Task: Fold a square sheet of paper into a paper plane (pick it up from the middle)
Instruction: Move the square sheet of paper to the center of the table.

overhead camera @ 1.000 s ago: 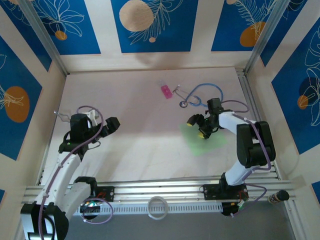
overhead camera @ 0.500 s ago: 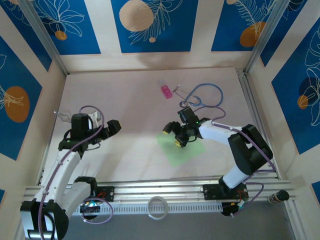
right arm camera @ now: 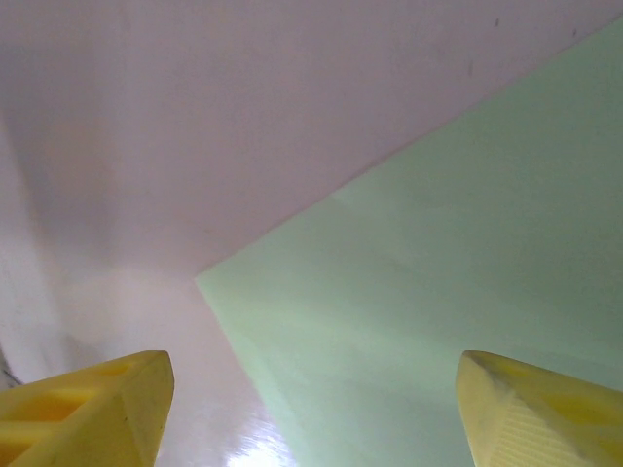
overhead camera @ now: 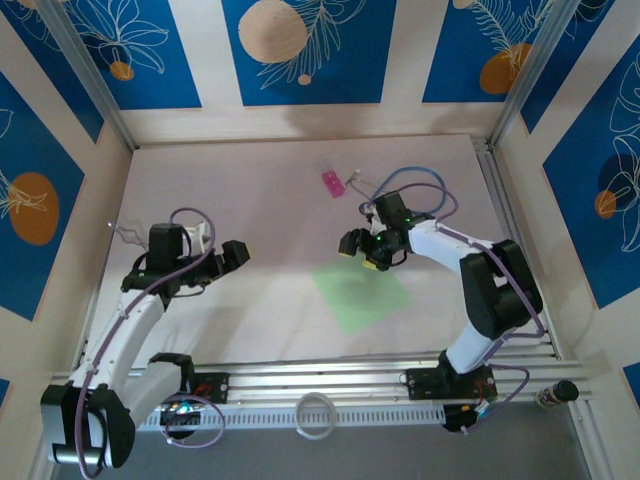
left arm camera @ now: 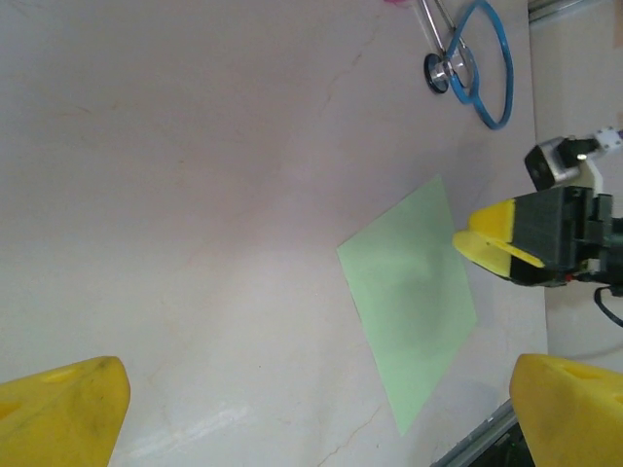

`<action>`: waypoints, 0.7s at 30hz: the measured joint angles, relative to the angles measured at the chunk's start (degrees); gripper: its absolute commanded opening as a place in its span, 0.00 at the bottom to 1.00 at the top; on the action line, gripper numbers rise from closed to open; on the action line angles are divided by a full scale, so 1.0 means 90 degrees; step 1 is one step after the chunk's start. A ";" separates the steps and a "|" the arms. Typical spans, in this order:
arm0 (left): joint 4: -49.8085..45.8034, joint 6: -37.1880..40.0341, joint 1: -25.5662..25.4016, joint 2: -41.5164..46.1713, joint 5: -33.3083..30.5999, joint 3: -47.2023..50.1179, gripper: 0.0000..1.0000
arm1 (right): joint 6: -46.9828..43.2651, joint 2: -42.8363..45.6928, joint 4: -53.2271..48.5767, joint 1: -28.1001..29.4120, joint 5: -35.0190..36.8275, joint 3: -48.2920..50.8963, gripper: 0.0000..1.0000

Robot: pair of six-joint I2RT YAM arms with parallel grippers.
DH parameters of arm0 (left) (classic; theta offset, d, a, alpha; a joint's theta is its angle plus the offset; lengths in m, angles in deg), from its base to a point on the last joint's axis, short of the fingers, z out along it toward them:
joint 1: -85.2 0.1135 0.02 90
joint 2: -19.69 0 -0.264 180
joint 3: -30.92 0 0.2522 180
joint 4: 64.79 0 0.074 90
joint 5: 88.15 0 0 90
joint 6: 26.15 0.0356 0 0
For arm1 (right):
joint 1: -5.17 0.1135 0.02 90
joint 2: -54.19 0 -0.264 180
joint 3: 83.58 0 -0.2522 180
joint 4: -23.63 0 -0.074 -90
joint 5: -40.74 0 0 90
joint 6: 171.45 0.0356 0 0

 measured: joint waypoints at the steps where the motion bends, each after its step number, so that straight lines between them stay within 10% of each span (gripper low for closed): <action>1: 0.0029 -0.0002 -0.0017 0.0007 0.0024 0.0000 1.00 | -0.0129 -0.0083 -0.0063 0.0015 0.0002 -0.0019 0.77; 10: 0.0321 -0.0019 -0.0066 0.0092 0.0158 0.0000 1.00 | -0.0231 -0.0486 -0.0291 0.0107 0.0102 -0.0046 0.77; 21: 0.0359 -0.0024 -0.0301 -0.0129 0.0153 0.0000 1.00 | 0.2671 -0.0304 0.0845 0.0826 0.0617 0.0384 0.76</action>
